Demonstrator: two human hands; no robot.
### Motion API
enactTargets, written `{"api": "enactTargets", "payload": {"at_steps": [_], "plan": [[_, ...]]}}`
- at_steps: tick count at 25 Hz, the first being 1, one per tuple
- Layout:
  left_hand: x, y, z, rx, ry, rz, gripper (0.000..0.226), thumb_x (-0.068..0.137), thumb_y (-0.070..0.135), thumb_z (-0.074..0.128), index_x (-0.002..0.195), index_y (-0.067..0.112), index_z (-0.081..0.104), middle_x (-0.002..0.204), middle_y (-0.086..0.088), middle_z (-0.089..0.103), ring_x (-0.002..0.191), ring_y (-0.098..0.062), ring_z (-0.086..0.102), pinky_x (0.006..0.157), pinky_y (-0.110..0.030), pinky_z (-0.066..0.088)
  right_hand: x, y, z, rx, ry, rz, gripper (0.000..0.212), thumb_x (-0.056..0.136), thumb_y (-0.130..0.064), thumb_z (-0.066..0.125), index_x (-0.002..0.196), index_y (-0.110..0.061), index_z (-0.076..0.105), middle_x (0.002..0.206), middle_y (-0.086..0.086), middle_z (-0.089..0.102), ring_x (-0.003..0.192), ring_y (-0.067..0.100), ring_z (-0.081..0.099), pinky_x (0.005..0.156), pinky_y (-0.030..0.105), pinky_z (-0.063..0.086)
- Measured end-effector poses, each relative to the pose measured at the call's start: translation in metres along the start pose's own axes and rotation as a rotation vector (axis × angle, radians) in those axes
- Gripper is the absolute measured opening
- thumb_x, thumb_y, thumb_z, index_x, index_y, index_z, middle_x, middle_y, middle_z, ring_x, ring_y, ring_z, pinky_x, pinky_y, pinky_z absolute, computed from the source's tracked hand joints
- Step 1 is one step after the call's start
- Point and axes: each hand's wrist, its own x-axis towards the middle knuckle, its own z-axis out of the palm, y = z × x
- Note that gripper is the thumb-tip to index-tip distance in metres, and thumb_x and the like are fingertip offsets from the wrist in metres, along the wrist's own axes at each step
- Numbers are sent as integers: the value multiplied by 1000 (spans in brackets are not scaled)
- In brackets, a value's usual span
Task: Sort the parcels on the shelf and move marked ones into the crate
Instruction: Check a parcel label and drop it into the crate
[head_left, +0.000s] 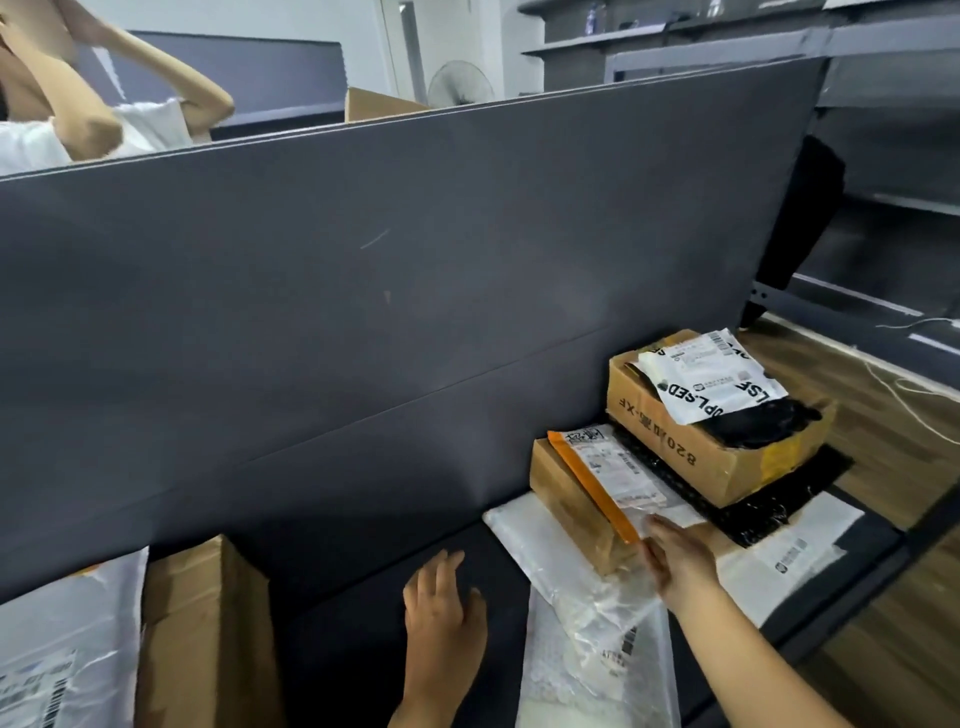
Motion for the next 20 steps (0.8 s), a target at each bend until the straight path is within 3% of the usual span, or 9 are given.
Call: {"api": "enactTargets", "payload": {"at_steps": [2, 5, 6, 8, 10, 12, 14, 17, 20], "plan": [[0, -5, -4, -36, -6, -31, 47, 92, 16, 52, 138, 19, 41, 145, 2, 38, 133, -19, 27, 112, -30, 24, -5, 7, 4, 62, 27, 24, 20, 87, -7, 61, 107, -3, 63, 60, 2, 62, 39, 7, 54, 30, 10, 37], [0, -5, -10, -184, -69, -101, 46, 93, 21, 53, 138, 19, 41, 141, 2, 41, 132, -17, 33, 110, -29, 29, -27, 23, 17, 121, -110, 142, 20, 84, -9, 63, 104, -11, 61, 41, -4, 60, 27, 4, 47, 27, 10, 31], [-1, -2, -12, -281, -112, -136, 48, 93, 25, 55, 138, 18, 41, 140, 2, 44, 128, -14, 39, 107, -27, 33, -36, 30, 20, 144, -208, 165, 26, 80, -8, 68, 105, -11, 59, 46, 0, 62, 31, 7, 52, 29, 11, 34], [-3, 9, -20, -552, -254, -215, 54, 88, 39, 59, 137, 19, 44, 132, 4, 54, 119, -9, 51, 101, -25, 40, -57, 44, 30, 183, -423, 185, 58, 57, -4, 84, 110, -6, 59, 80, 13, 74, 58, 18, 69, 45, 20, 51], [-8, 19, -26, -814, -365, -237, 51, 84, 43, 61, 129, 21, 51, 122, 5, 65, 113, -12, 61, 96, -30, 48, -77, 58, 40, 248, -578, 168, 67, 53, 8, 78, 115, -8, 58, 108, 18, 70, 84, 27, 72, 63, 33, 59], [-12, 24, -34, -1006, -333, -223, 33, 92, 24, 58, 123, 16, 55, 118, -3, 69, 109, -20, 66, 95, -40, 51, -97, 67, 47, 272, -664, 153, 58, 64, 15, 59, 116, -10, 57, 109, 18, 70, 90, 28, 71, 65, 36, 60], [-13, 23, -46, -1044, -284, -199, 29, 93, 11, 56, 121, 14, 58, 118, -6, 69, 109, -23, 66, 97, -45, 50, -110, 68, 48, 252, -704, 137, 52, 69, 12, 55, 115, -10, 58, 107, 17, 71, 88, 28, 72, 65, 37, 60], [-13, 9, -71, -1006, -271, -187, 33, 88, 10, 58, 121, 14, 59, 116, -6, 70, 108, -24, 66, 99, -48, 48, -125, 58, 42, 180, -730, 35, 44, 63, -6, 73, 104, -14, 62, 97, 13, 74, 80, 24, 72, 65, 36, 60], [-18, -2, -92, -910, -263, -225, 34, 92, 4, 47, 118, 22, 61, 111, -1, 72, 103, -21, 68, 96, -46, 51, -132, 50, 43, -62, -728, -147, 58, 46, -22, 89, 99, -13, 67, 92, 6, 75, 79, 19, 72, 65, 31, 59]]}}
